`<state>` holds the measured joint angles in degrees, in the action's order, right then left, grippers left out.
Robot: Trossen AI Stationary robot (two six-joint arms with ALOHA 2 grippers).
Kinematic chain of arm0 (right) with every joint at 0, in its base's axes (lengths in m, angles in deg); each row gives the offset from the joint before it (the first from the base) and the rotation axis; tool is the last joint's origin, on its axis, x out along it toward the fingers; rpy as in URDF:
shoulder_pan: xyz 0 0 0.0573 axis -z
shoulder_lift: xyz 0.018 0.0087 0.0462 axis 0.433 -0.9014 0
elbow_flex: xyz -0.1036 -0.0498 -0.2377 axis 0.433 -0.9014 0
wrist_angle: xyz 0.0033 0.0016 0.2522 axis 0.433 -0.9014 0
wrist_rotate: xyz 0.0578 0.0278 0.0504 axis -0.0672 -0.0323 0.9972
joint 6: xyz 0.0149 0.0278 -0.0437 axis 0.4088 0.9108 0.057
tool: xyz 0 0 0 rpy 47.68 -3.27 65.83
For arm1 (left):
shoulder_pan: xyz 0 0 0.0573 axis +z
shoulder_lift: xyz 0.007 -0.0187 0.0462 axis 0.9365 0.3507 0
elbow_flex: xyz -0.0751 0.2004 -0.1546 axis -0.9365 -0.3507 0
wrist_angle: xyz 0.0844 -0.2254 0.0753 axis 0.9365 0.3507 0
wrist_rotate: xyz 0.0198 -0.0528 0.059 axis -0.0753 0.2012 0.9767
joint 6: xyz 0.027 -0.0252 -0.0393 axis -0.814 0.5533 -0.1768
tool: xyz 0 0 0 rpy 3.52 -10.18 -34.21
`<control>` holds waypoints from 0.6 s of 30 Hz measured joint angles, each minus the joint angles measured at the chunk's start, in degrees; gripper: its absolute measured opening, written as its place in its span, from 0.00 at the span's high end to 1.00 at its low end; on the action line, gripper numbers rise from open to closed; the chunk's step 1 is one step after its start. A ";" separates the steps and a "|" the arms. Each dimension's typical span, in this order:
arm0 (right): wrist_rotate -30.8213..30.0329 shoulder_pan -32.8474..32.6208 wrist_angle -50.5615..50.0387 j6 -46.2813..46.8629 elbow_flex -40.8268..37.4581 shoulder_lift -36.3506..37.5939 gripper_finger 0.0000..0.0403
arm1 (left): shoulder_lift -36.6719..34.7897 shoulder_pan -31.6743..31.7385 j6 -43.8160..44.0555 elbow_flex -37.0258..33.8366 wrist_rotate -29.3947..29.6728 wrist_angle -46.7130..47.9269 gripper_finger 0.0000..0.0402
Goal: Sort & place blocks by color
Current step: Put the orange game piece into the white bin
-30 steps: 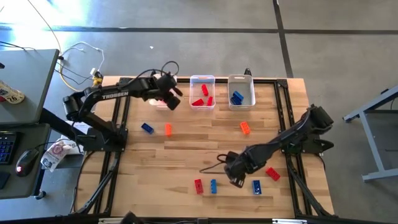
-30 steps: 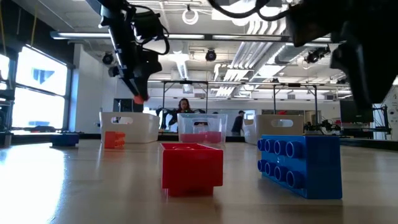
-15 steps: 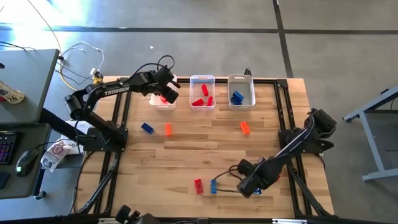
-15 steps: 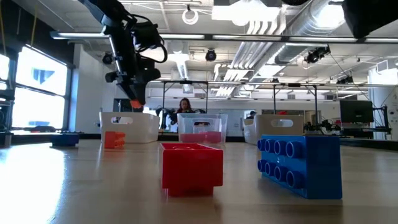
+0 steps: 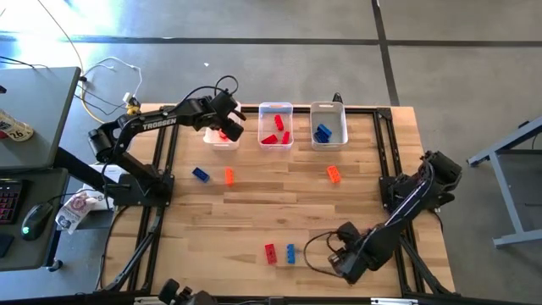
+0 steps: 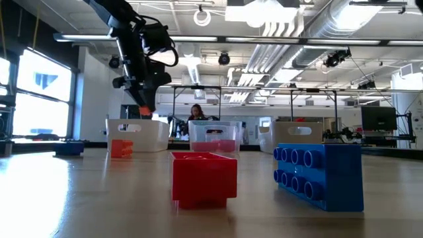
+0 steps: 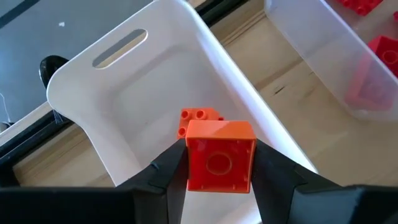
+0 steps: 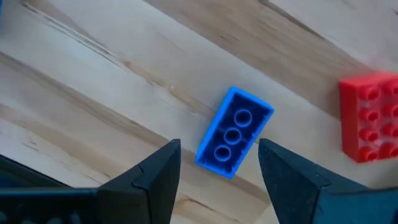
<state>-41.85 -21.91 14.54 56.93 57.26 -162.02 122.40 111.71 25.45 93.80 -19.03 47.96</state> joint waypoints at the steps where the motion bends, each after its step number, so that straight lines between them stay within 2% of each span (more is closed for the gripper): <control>1: -0.52 -0.56 -0.18 1.37 0.00 0.00 0.50 | 0.00 0.00 -0.02 0.00 0.00 -0.21 0.68; 9: -3.95 -3.78 -0.83 8.54 0.02 -1.31 0.50 | 0.00 0.09 -2.88 0.00 -1.82 -2.01 0.67; 18: -4.09 -4.31 0.26 11.06 0.02 -4.75 0.50 | -0.02 0.07 -2.99 0.00 -2.12 -2.04 0.53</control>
<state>-45.94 -26.22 14.80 67.99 57.28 -166.77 122.38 111.77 22.46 93.80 -21.15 45.92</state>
